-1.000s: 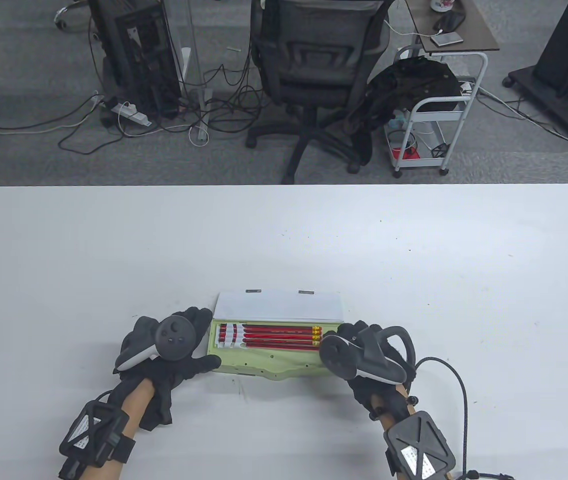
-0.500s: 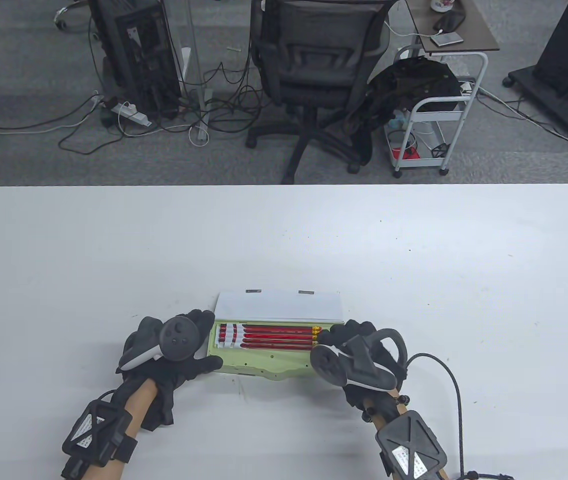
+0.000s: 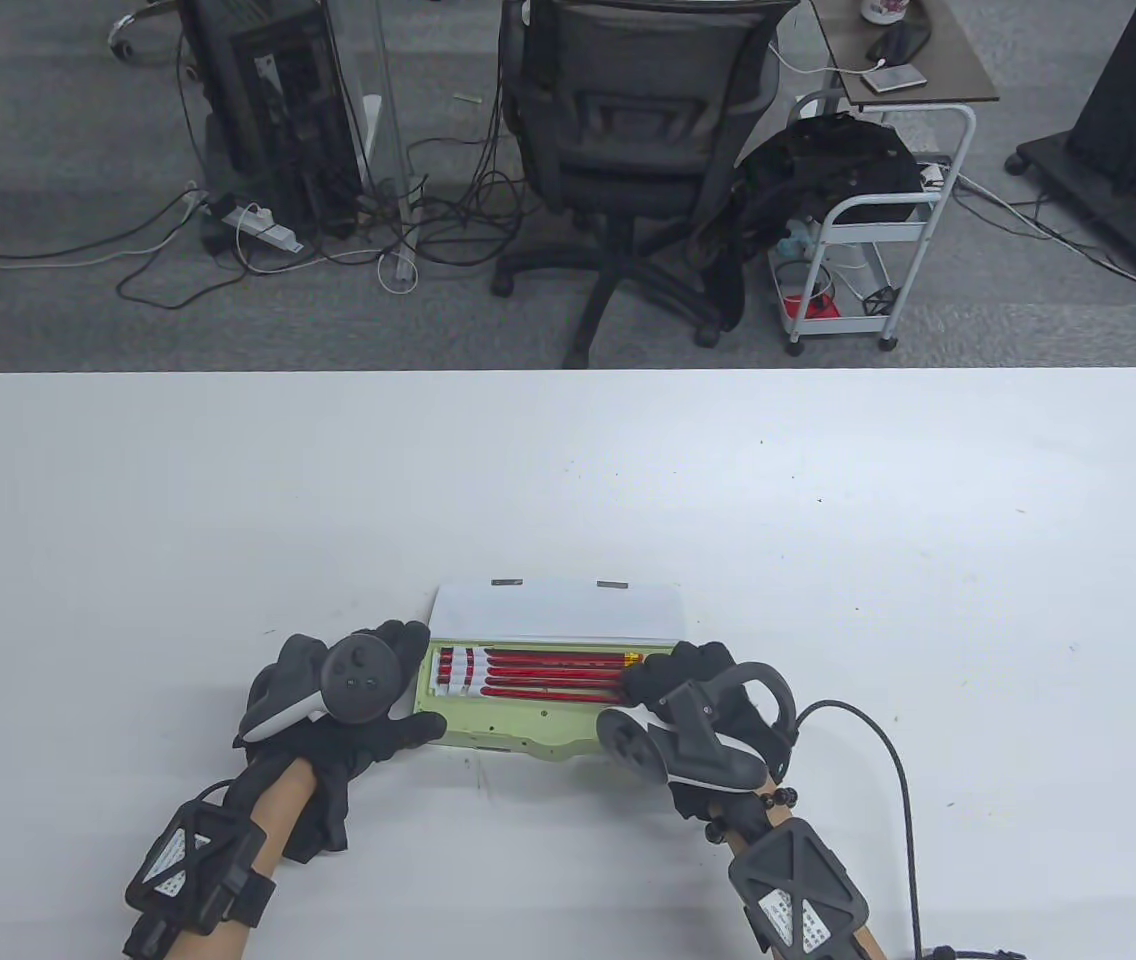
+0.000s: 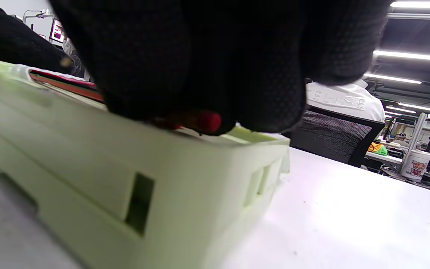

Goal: Organize multifunction pencil case

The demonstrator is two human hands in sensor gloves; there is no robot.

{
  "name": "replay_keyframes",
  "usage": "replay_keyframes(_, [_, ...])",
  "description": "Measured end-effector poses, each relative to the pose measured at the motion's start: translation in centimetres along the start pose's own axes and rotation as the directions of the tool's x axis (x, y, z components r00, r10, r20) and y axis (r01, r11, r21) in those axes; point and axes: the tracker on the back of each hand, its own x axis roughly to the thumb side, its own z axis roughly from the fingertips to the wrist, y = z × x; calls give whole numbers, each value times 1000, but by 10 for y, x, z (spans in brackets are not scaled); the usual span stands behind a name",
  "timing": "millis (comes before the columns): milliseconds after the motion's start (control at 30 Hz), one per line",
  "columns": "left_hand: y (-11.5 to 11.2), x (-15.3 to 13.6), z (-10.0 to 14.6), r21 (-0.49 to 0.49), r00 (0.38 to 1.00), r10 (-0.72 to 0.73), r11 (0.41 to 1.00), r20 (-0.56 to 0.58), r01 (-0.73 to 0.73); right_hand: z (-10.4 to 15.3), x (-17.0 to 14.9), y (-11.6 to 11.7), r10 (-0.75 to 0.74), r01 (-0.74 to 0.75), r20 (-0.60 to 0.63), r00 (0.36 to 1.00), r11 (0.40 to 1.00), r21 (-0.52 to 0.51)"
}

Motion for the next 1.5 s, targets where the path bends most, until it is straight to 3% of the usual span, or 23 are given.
replay_keyframes(233, [-1,0,0,-2,1000,2,1000,-1,-2,2,-11,-3,-85,86,-46,995,996,3])
replay_keyframes(400, [-1,0,0,-3,1000,3,1000,-1,-3,8,-38,-8,-211,203,-202,956,977,-57])
replay_keyframes(567, [-1,0,0,-5,1000,2,1000,-2,-2,16,-66,4,-279,326,-382,881,943,64])
replay_keyframes(667, [-2,-1,0,-5,1000,2,1000,-3,-2,18,-71,13,-293,380,-413,862,913,146])
replay_keyframes(867, [-2,-1,0,-7,1000,3,1000,-3,-3,13,-66,22,-238,357,-423,875,906,228])
replay_keyframes(1133, [-2,-1,-1,-8,1000,2,1000,-4,-2,11,-56,23,-207,318,-412,887,922,220])
replay_keyframes(1500, [-2,-1,-1,-12,1000,2,1000,-5,-2,0,-7,23,-88,171,-385,919,967,188])
